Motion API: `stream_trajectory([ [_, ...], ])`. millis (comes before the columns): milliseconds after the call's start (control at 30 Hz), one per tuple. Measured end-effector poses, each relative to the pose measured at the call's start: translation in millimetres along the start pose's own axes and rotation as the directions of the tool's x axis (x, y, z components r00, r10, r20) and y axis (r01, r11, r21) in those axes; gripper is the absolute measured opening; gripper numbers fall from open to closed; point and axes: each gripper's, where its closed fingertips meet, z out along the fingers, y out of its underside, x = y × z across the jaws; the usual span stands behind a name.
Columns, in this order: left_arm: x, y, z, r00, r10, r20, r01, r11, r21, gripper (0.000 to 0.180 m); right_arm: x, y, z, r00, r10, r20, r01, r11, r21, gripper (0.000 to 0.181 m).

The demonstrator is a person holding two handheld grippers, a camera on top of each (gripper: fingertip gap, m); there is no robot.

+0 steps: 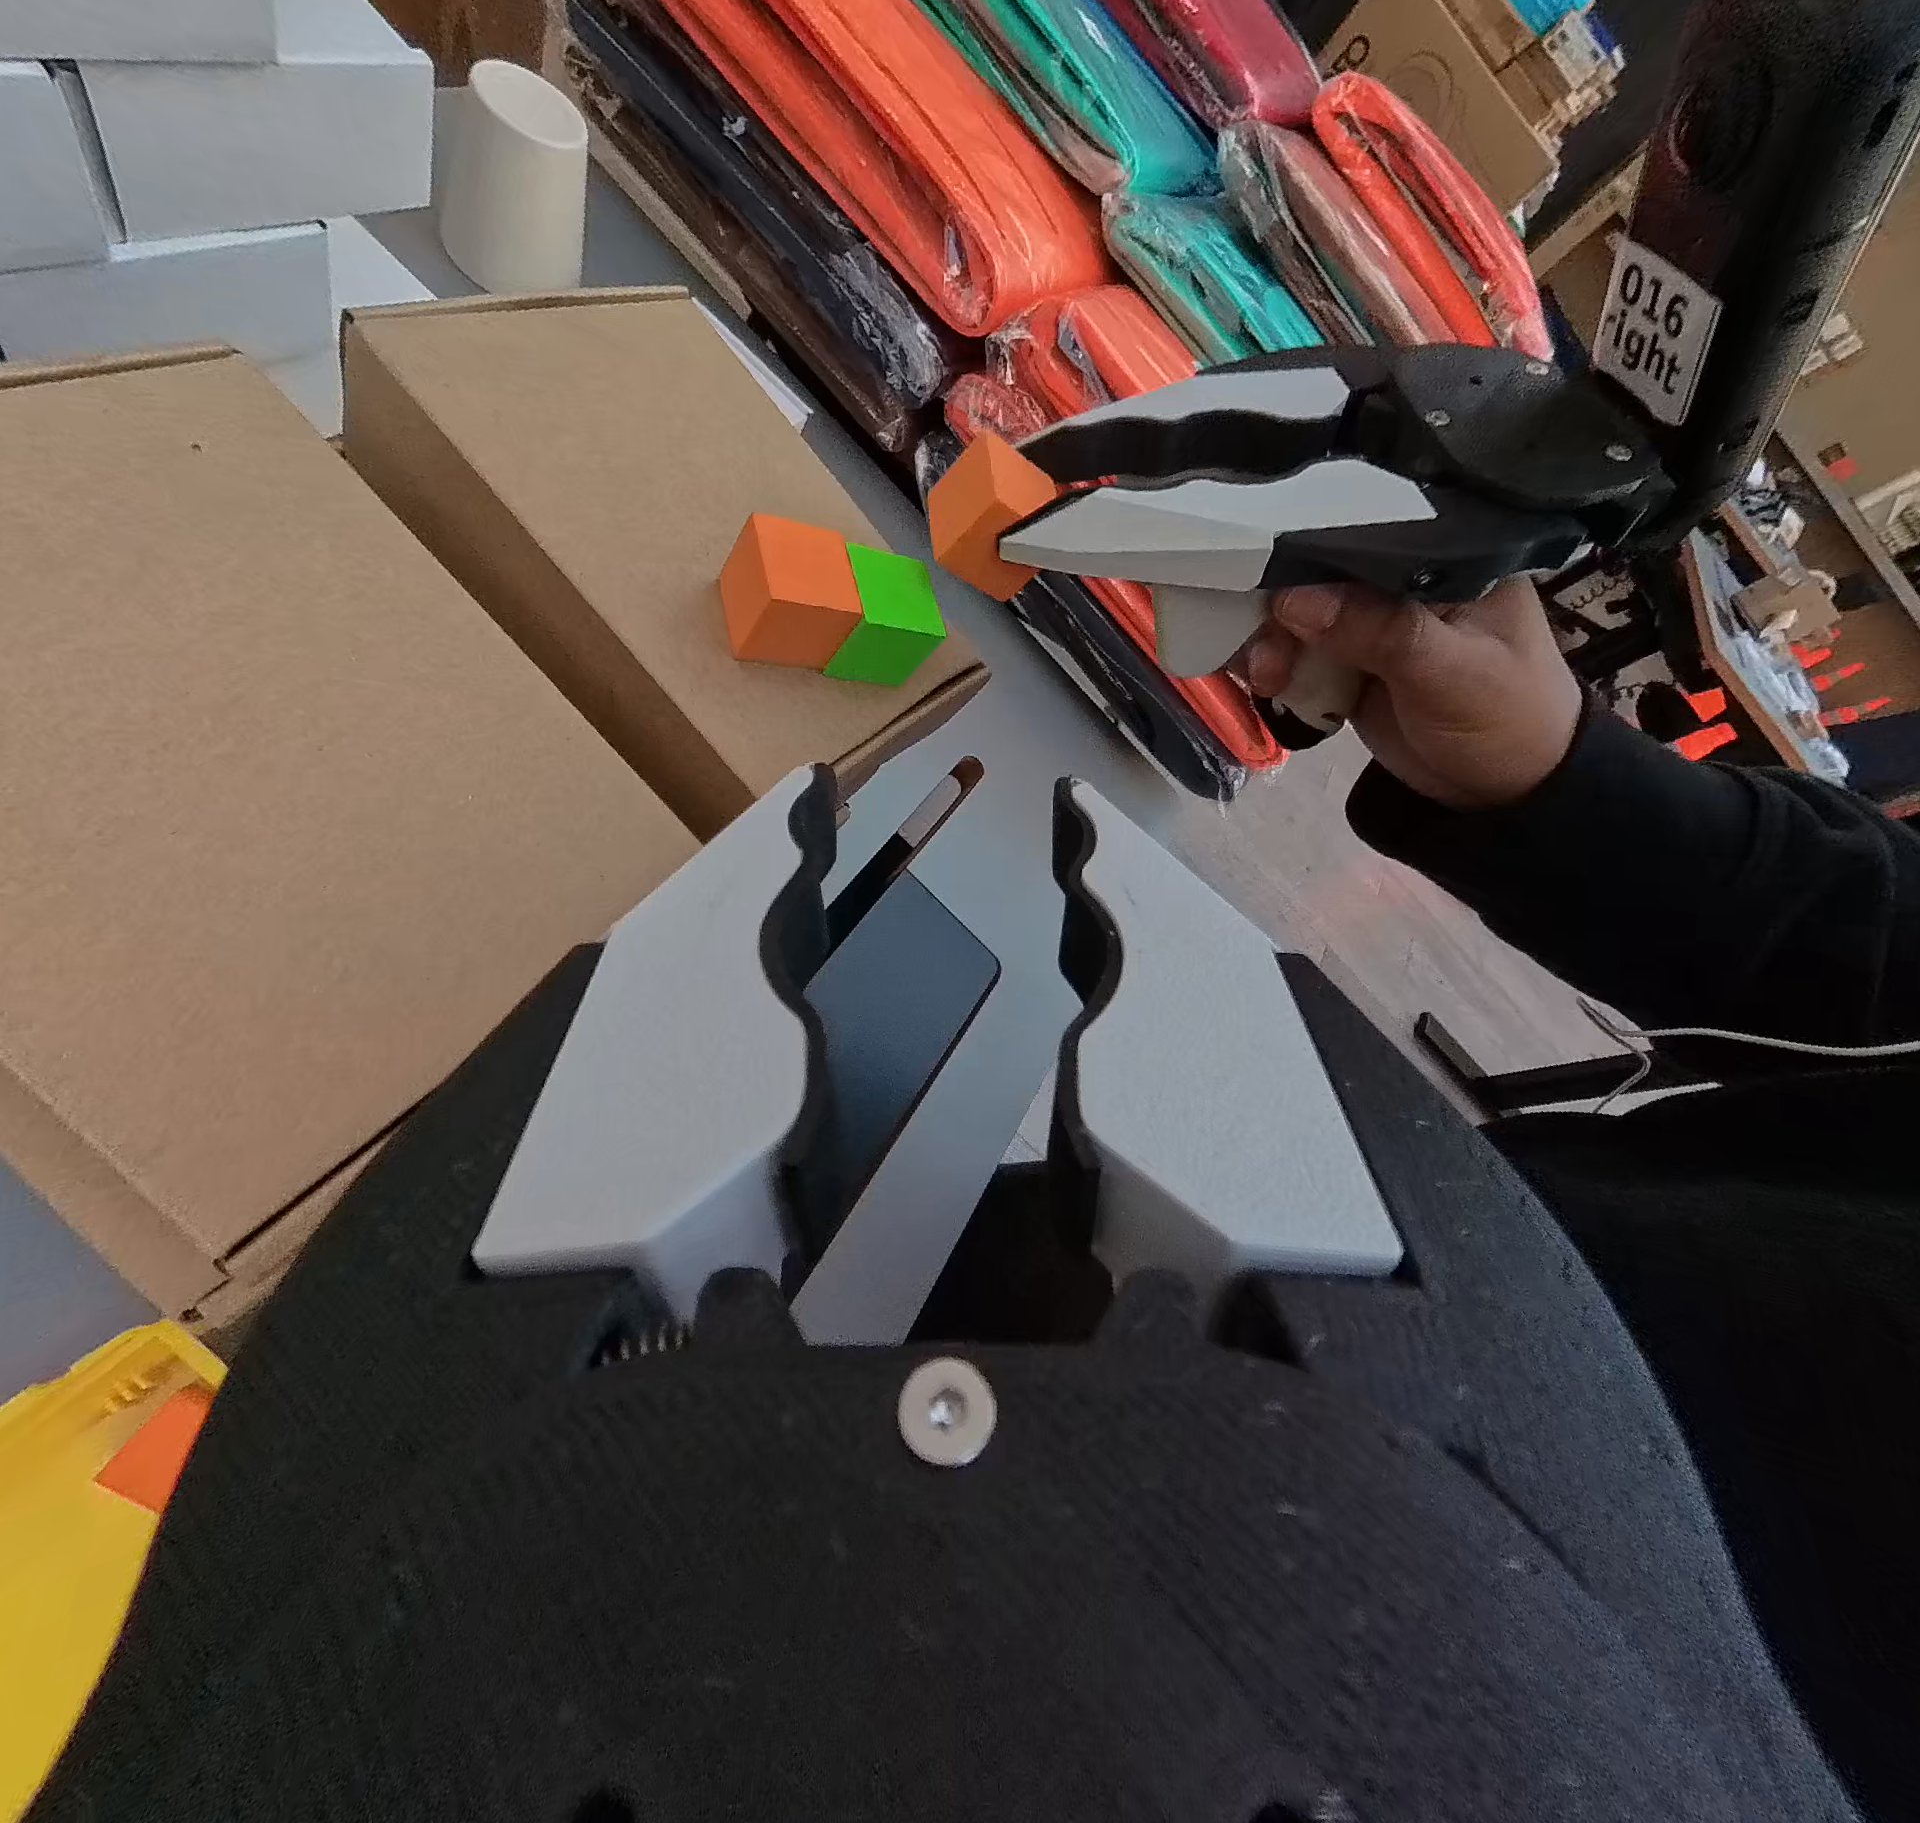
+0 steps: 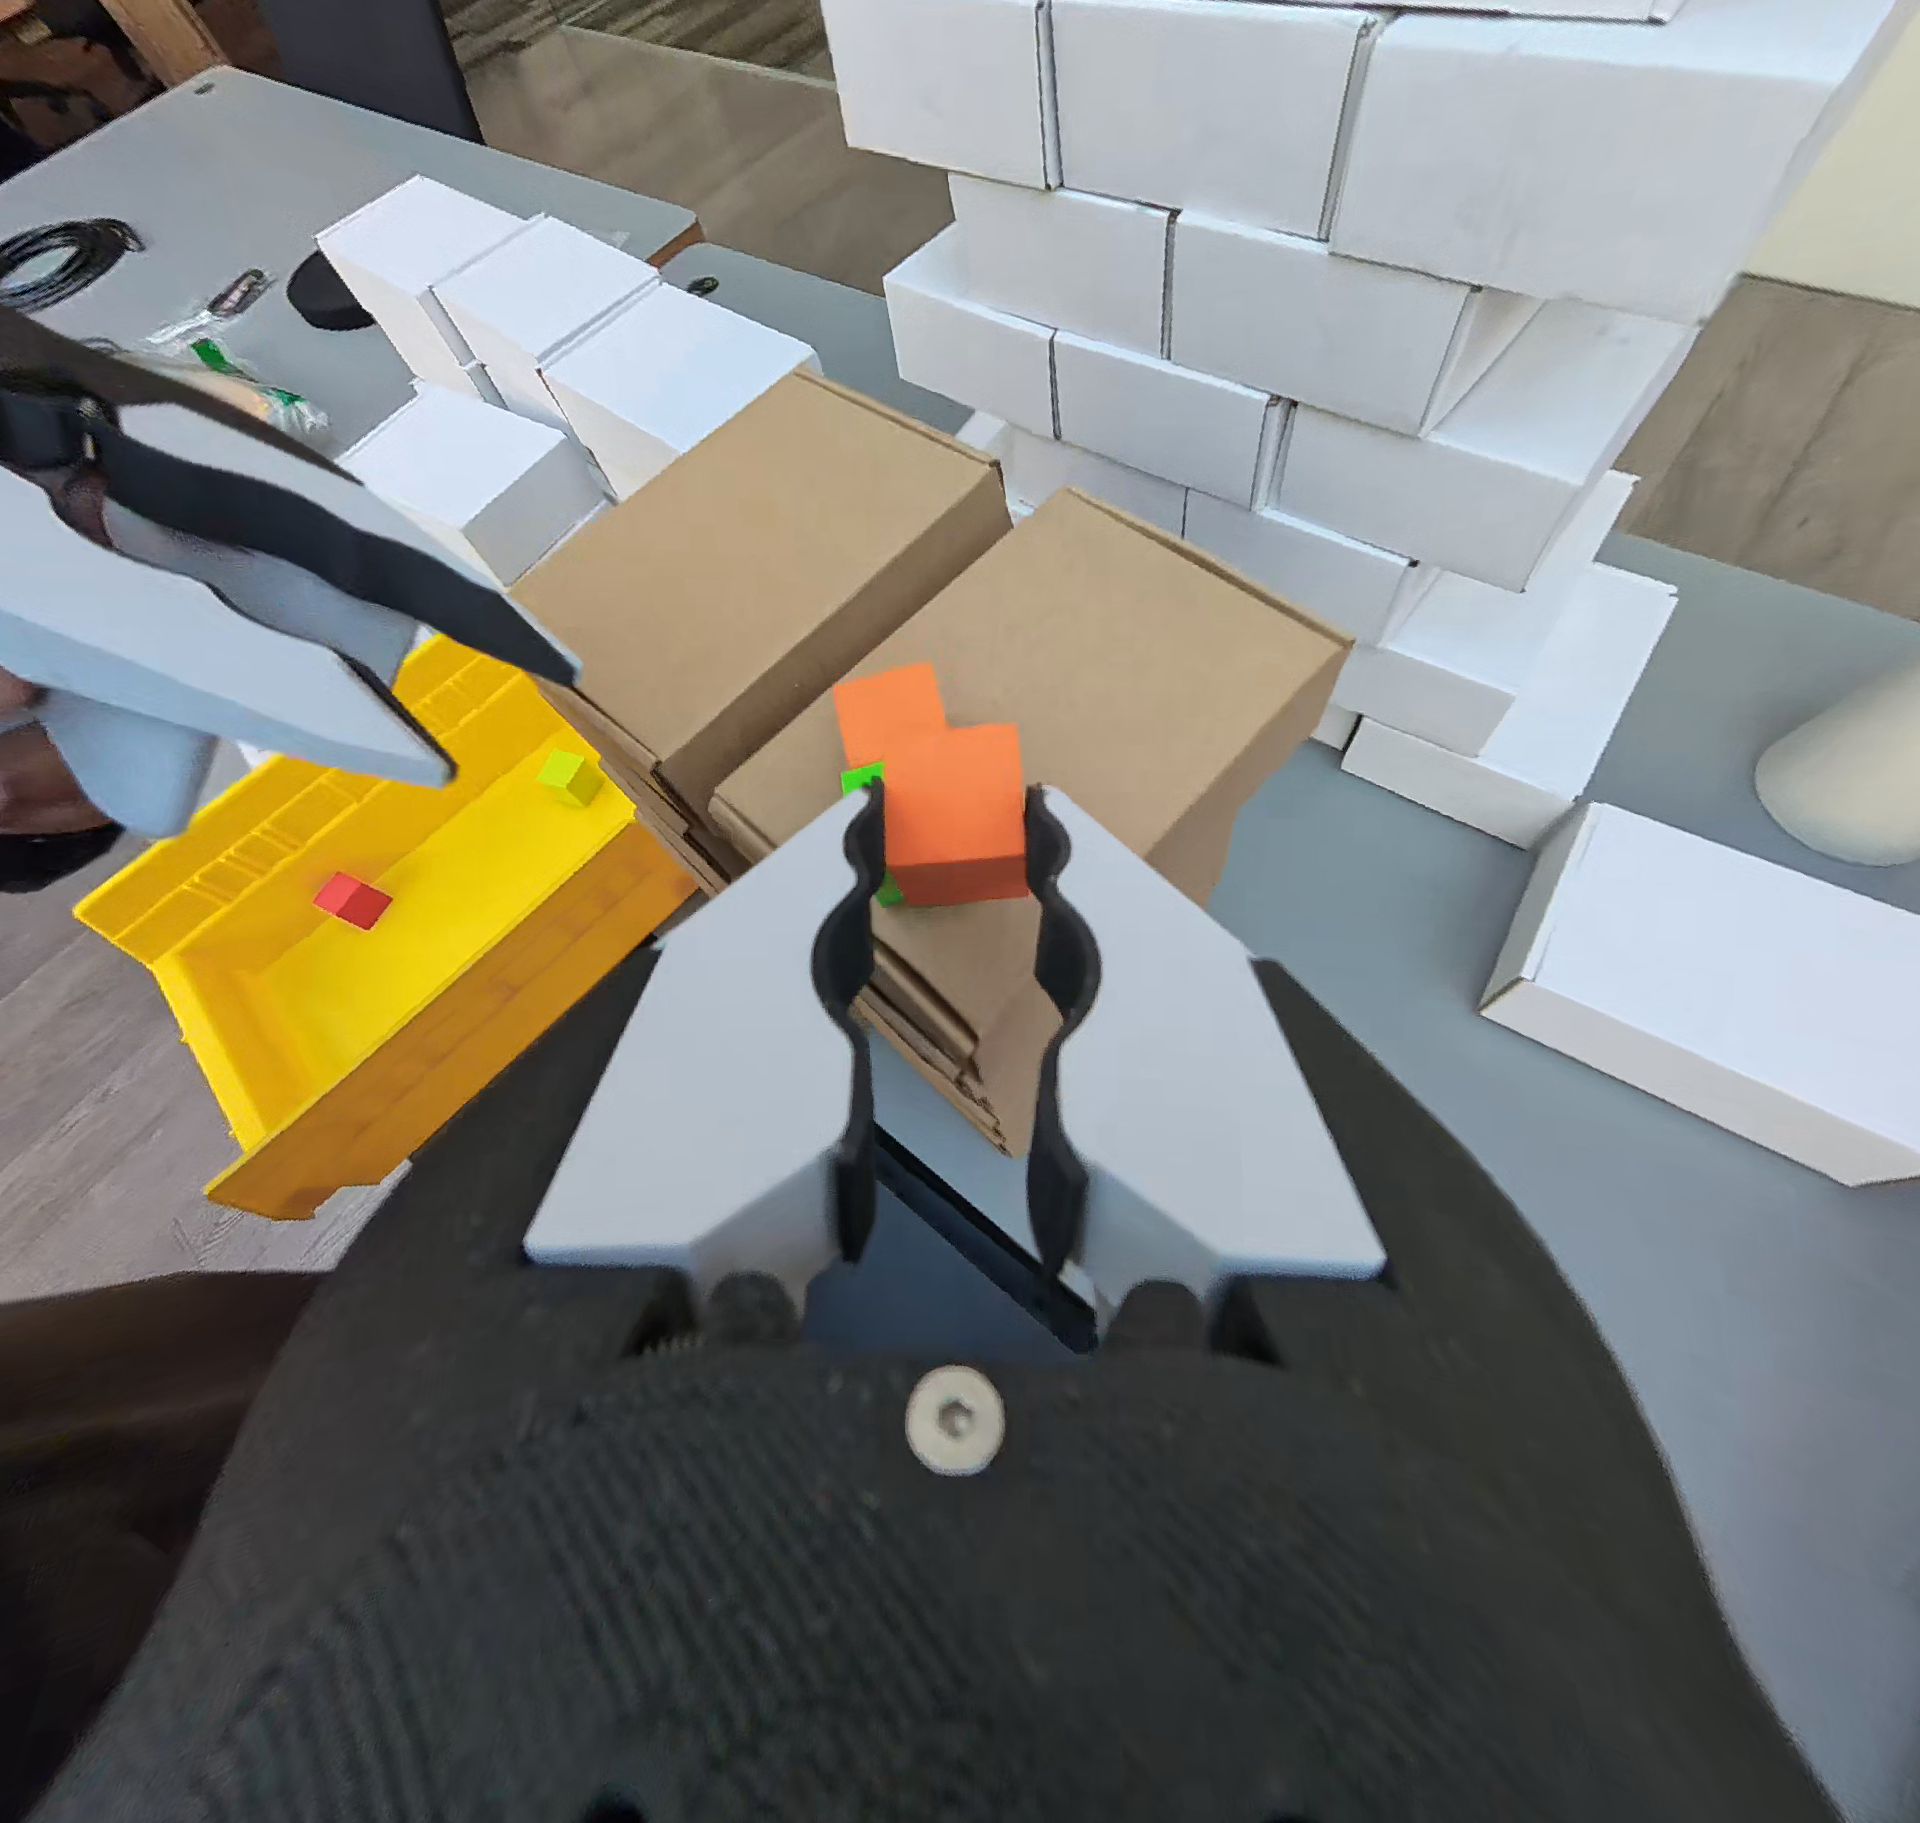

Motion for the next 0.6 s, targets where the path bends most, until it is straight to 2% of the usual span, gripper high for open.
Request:
stream_trajectory([
  [133,-1.4,-4.5,8.5,0.998,0.047,0.046,-0.046,0.999,-0.012,0.039,-8.3,-17.1,14.8,0.997,-0.03,0.071,0.03,1.0,-0.002,0.025],
  [300,-0.6,-10.5,13.0,0.997,0.049,0.064,-0.05,0.999,0.004,0.039,-17.9,-15.7,44.7,0.99,-0.064,0.129,0.076,0.993,-0.085,0.026],
  [433,-1.2,-6.0,13.1,0.995,0.058,0.081,-0.058,0.998,-0.006,0.039,-17.2,-6.3,43.2,0.989,-0.102,0.108,0.115,0.985,-0.126,0.048],
  [600,-6.3,-3.2,9.3,0.996,0.039,0.086,-0.039,0.999,0.001,0.039,-12.9,9.6,26.0,0.995,-0.062,0.084,0.071,0.991,-0.114,0.049],
])
